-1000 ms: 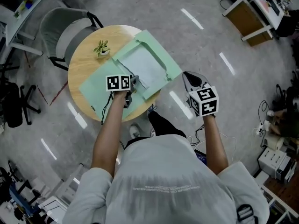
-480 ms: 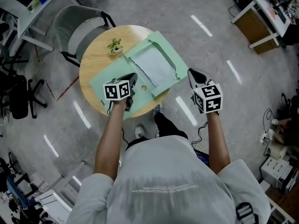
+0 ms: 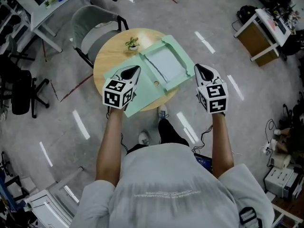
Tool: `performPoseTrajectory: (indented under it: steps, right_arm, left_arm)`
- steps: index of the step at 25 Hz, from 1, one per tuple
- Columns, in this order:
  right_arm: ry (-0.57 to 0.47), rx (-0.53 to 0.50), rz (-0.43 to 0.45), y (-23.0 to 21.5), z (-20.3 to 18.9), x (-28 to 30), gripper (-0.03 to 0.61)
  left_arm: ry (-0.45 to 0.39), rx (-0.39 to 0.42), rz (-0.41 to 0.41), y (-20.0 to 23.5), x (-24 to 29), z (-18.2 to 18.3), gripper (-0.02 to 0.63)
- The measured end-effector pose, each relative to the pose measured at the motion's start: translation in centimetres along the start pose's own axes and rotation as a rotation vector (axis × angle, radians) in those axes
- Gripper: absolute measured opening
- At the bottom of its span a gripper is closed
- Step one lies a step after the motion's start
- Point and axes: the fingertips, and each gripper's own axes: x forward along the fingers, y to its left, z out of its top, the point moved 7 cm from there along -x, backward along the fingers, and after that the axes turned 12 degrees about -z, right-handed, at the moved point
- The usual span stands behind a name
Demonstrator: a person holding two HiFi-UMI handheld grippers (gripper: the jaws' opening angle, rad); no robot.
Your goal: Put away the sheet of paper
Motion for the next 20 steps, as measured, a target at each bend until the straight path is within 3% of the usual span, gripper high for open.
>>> performPoseTrajectory:
  steps: [6,12,15,20]
  right_arm:
    - [-0.127,-0.063,0.006,3.3,4.6,-7.3,0.022]
    - [-0.226,-0.088,-0.018,5.6,7.8,-13.1,0.022]
    - [-0.244,-0.101,-0.009,6.5,8.5,-14.9,0.022]
    - [-0.272,-0.129,-0.021,7.4,9.2,-17.6,0.021]
  left_arm:
    - [-0.114,0.190,0.002,-4.7,-6.6,4.7,0.018]
    - [-0.146,0.393,0.030,-9.5,-12.0,7.9,0.018]
    - [-0.164,0.442,0.008,-11.7,-13.6,8.8,0.018]
    - [-0.220,0.457,0.004,-13.7,-16.1,9.5,0.019]
